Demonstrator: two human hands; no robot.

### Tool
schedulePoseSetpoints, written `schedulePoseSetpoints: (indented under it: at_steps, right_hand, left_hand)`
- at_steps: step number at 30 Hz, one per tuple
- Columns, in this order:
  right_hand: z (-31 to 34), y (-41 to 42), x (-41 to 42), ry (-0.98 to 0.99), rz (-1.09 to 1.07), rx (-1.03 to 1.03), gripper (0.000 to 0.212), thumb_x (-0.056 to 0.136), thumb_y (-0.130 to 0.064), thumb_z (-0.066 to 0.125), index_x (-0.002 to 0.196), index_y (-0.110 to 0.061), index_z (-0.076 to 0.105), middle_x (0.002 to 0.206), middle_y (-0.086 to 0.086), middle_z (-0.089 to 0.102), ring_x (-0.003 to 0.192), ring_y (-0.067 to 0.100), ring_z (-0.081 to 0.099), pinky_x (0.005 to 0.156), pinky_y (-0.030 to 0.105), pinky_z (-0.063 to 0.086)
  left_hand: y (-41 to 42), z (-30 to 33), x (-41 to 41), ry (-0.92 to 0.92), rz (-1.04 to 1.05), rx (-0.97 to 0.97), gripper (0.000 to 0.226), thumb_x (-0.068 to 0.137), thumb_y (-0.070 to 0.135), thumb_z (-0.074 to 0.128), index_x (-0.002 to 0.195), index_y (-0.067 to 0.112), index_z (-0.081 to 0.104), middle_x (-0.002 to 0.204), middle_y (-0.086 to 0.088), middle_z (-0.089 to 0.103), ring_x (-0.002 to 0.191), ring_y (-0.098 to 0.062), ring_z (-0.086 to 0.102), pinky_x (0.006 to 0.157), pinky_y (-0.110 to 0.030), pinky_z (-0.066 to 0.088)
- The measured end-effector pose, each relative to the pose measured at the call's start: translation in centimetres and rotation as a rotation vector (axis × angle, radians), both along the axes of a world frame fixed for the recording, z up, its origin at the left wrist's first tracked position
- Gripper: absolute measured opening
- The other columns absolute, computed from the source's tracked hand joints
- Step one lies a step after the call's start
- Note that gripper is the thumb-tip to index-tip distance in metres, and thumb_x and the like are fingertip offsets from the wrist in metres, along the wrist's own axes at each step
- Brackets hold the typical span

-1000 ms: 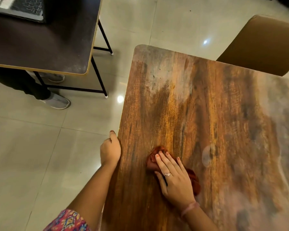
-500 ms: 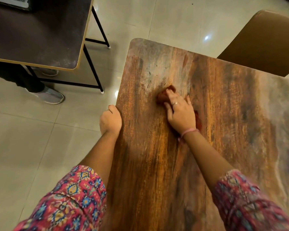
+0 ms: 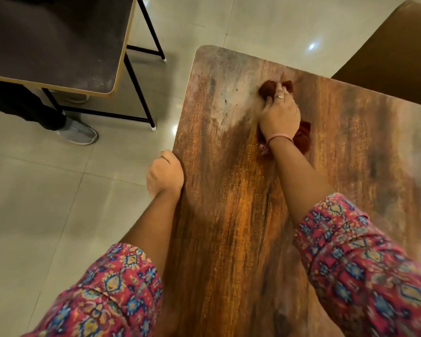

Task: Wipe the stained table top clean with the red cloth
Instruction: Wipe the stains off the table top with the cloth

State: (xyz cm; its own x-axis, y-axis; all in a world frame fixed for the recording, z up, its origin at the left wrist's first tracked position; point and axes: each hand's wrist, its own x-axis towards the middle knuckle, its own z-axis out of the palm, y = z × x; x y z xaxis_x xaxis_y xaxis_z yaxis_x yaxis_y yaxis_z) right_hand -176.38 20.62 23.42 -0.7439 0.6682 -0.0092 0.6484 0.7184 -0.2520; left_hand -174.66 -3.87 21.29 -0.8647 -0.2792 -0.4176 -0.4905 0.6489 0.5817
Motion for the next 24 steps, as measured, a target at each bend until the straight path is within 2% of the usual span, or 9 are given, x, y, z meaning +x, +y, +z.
schedulePoseSetpoints:
  at_steps: [4,9,11,13,15,17,20,22,24]
  right_hand:
    - [0.2,-8.6,3.5,0.085,0.349,-0.054,0.049,0.096,-0.032,0.041,0.142,-0.016,0.043,0.143,0.006,0.048,0.133,0.022,0.044,0.111,0.038,0.035]
    - [-0.2,-12.9,8.1,0.092,0.686,-0.118,0.044,0.093,-0.037,0.049,0.136,-0.024,0.052,0.137,-0.003,0.055,0.131,0.014,0.046,0.111,0.033,0.034]
    - [0.0,-11.4,7.3,0.068,0.741,-0.107,0.043,0.095,-0.036,0.048,0.135,-0.023,0.052,0.136,-0.003,0.056,0.13,0.015,0.047,0.112,0.036,0.033]
    - [0.1,-9.6,5.7,0.047,0.757,-0.063,0.043,0.096,-0.035,0.047,0.137,-0.022,0.05,0.136,-0.001,0.056,0.13,0.017,0.048,0.113,0.038,0.027]
    - [0.3,-7.2,3.4,0.027,0.683,-0.033,0.044,0.097,-0.035,0.044,0.138,-0.02,0.048,0.138,0.002,0.055,0.13,0.02,0.048,0.114,0.04,0.025]
    - [0.6,-3.8,0.8,0.021,0.509,-0.065,0.045,0.098,-0.034,0.042,0.14,-0.019,0.044,0.138,0.006,0.054,0.128,0.024,0.049,0.114,0.042,0.029]
    - [1.3,2.9,-2.7,0.007,0.135,-0.144,0.045,0.098,-0.032,0.042,0.143,-0.025,0.04,0.138,0.007,0.052,0.125,0.028,0.05,0.109,0.043,0.037]
    - [1.5,6.2,-3.9,0.001,-0.055,-0.217,0.047,0.098,-0.031,0.042,0.145,-0.03,0.037,0.145,0.003,0.046,0.132,0.027,0.044,0.112,0.045,0.032]
    - [1.2,6.8,-4.5,0.004,-0.116,-0.212,0.049,0.098,-0.03,0.04,0.147,-0.031,0.033,0.151,0.0,0.038,0.138,0.023,0.036,0.115,0.047,0.026]
  left_hand:
    - [0.0,0.1,0.0,-0.003,0.017,-0.016,0.053,0.098,0.029,0.027,0.094,-0.006,0.066,0.098,-0.025,0.065,0.076,-0.029,0.048,0.068,-0.034,0.036]
    - [0.3,0.4,-0.2,-0.004,0.029,-0.007,0.052,0.098,0.028,0.028,0.101,-0.007,0.066,0.106,-0.028,0.064,0.095,-0.04,0.058,0.077,-0.038,0.042]
    - [0.3,0.4,-0.2,-0.002,0.028,0.012,0.051,0.098,0.028,0.029,0.098,-0.007,0.066,0.098,-0.026,0.065,0.089,-0.039,0.058,0.071,-0.036,0.039]
    - [0.1,0.3,-0.2,-0.005,0.025,0.029,0.051,0.098,0.028,0.029,0.085,-0.003,0.066,0.073,-0.013,0.059,0.067,-0.029,0.053,0.064,-0.032,0.034]
    - [-0.1,0.0,-0.1,-0.014,0.024,0.037,0.049,0.098,0.029,0.029,0.064,0.006,0.055,0.058,-0.002,0.045,0.054,-0.015,0.042,0.057,-0.03,0.03]
    - [-0.1,0.0,-0.1,-0.009,0.021,0.042,0.049,0.098,0.029,0.029,0.054,0.014,0.044,0.056,0.0,0.041,0.053,-0.011,0.039,0.05,-0.028,0.027]
    - [0.1,0.0,-0.1,-0.001,0.028,0.035,0.049,0.098,0.03,0.029,0.052,0.019,0.04,0.055,0.001,0.041,0.053,-0.011,0.038,0.051,-0.028,0.028]
    - [0.2,0.0,-0.1,-0.001,0.027,0.016,0.049,0.098,0.029,0.029,0.051,0.019,0.039,0.054,0.001,0.04,0.052,-0.01,0.037,0.048,-0.026,0.025]
    - [0.2,-0.1,-0.2,0.001,0.02,0.0,0.05,0.099,0.029,0.029,0.051,0.018,0.04,0.054,0.001,0.039,0.051,-0.01,0.037,0.048,-0.026,0.025]
